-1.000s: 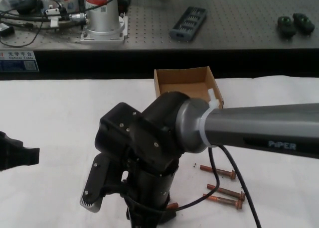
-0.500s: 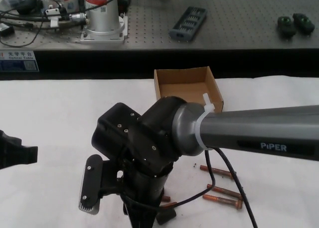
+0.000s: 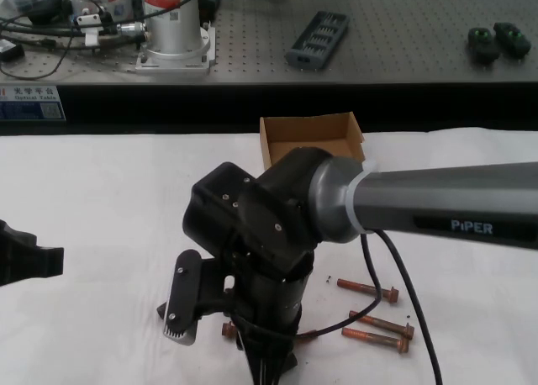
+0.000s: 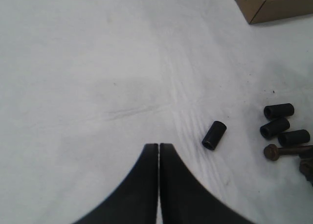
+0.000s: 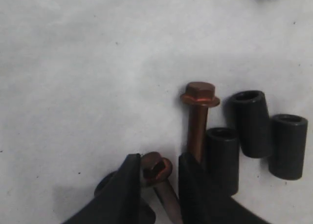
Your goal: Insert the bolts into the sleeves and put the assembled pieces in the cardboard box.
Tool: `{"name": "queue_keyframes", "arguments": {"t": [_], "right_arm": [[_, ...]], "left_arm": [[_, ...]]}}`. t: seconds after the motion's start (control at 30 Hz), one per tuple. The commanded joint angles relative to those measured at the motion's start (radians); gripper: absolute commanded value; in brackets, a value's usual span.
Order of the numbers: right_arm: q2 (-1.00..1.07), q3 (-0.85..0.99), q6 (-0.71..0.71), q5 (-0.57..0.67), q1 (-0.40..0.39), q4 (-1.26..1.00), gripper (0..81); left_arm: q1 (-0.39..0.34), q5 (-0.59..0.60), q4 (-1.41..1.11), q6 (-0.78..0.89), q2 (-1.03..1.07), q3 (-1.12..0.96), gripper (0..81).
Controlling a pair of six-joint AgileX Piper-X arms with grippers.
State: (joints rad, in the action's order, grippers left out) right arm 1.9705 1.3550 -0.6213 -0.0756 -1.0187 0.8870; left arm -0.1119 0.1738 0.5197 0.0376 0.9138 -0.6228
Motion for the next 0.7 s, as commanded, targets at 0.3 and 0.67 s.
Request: {"name": "queue_keyframes", "arguments": {"t": [0.3,0.67], "right_arm": [[0.001,0.007,-0.029,0.025,0.022,0.054,20.2],[0.001,0.005,-0.031,0.025,0.096,0.045,20.2]], "left_arm": [[0.002,-0.005,0.003,0.016,-0.009,-0.011,0.6],[0.0,-0.005,0.003,0.016,-0.009,-0.011,0.6]]}}
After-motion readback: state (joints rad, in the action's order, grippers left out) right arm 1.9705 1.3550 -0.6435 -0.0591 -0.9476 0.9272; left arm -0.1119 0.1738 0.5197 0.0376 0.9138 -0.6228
